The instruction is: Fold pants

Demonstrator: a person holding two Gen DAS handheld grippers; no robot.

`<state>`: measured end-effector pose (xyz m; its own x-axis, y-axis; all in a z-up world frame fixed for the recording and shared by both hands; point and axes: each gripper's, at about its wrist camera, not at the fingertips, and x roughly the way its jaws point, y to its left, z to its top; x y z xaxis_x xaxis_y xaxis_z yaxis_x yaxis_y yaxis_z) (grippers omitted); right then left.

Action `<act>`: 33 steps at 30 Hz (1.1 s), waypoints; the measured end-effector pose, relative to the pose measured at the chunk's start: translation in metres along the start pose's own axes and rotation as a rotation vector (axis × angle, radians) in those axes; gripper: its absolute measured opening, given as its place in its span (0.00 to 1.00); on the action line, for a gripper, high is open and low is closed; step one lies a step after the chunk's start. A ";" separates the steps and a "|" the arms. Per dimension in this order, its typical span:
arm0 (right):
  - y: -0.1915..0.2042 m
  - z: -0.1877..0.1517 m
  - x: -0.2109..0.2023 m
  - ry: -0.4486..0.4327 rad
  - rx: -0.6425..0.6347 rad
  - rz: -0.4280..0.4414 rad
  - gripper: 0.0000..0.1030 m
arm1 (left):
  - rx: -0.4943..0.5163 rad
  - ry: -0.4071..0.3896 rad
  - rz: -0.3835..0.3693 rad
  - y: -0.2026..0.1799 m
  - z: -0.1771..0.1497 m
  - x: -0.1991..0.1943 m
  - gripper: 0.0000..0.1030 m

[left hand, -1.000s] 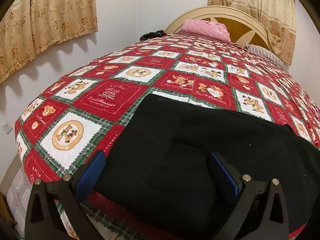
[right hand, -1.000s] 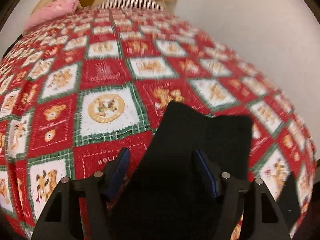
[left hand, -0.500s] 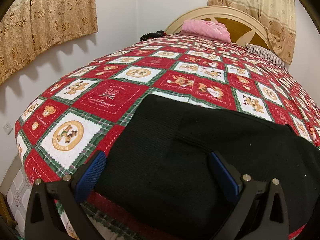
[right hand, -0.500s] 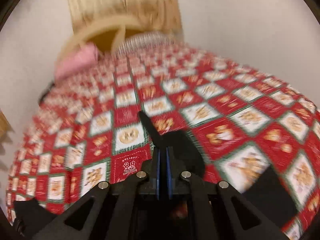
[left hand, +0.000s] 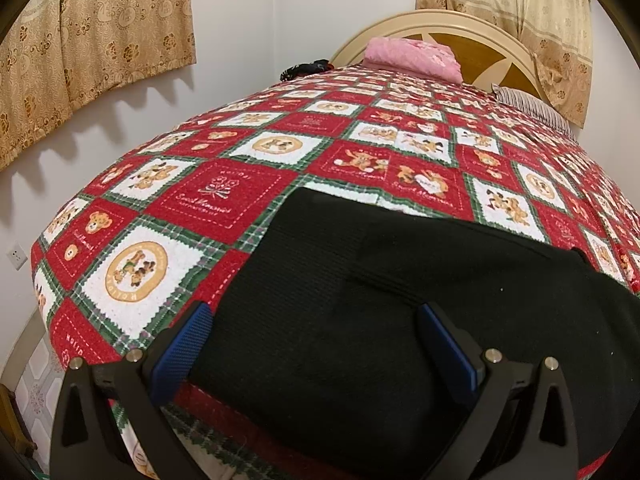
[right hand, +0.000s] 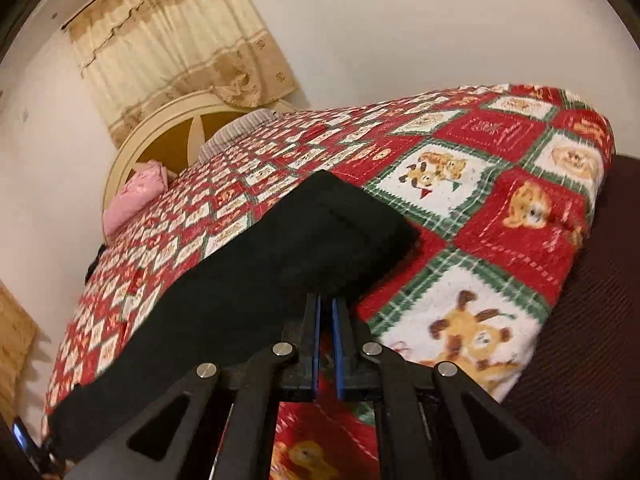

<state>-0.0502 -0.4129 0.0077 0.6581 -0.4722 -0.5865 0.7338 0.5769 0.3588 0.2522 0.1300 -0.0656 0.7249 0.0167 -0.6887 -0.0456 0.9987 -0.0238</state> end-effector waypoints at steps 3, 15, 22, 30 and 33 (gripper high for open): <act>-0.013 0.011 -0.018 -0.040 0.057 -0.071 0.07 | 0.001 0.002 0.006 0.000 0.000 0.001 1.00; 0.058 0.053 0.038 -0.045 -0.332 -0.061 0.08 | 0.010 0.007 0.039 -0.005 0.000 0.001 1.00; 0.039 0.080 0.104 0.138 -0.202 -0.119 0.08 | 0.005 0.004 0.050 -0.006 -0.001 0.000 1.00; 0.094 0.050 0.027 -0.112 -0.295 -0.024 0.09 | -0.066 0.020 -0.014 0.007 0.007 -0.026 1.00; 0.156 0.010 0.013 -0.041 -0.361 0.189 0.09 | -0.070 -0.009 -0.080 0.009 0.010 -0.038 1.00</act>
<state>0.0749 -0.3362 0.0634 0.7871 -0.3574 -0.5027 0.4975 0.8497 0.1749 0.2315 0.1384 -0.0323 0.7344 -0.0625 -0.6758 -0.0349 0.9910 -0.1295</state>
